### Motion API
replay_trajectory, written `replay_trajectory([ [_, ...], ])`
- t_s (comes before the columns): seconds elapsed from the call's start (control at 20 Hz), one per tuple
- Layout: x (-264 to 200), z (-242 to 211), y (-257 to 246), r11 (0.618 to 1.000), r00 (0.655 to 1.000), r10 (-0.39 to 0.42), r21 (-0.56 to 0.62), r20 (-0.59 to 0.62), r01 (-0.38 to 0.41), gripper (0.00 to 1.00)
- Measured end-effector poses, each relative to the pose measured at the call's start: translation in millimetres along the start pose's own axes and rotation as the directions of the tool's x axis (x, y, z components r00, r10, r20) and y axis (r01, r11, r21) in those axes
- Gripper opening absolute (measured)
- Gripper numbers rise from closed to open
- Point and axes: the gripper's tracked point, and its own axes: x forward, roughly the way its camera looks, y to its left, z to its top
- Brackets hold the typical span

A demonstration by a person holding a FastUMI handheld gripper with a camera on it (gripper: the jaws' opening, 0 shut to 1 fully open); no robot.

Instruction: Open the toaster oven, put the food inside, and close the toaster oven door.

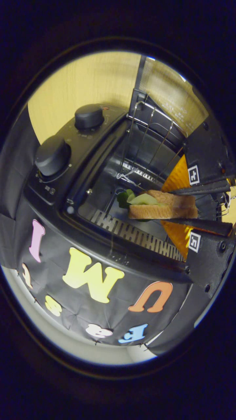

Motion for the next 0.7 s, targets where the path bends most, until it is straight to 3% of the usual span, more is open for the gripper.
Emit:
replay_trajectory([
  [0.3, 2.8, -17.7, -1.9, 0.988, 0.997, -0.033, -0.155, -0.065, 0.022, 0.43],
  [0.5, -6.4, -25.0, 3.1, 0.964, 0.995, -0.036, -0.265, -0.091, 0.011, 0.61],
  [0.7, -16.9, -37.2, 6.7, 0.894, 0.991, -0.074, -0.448, -0.115, 0.015, 0.82],
])
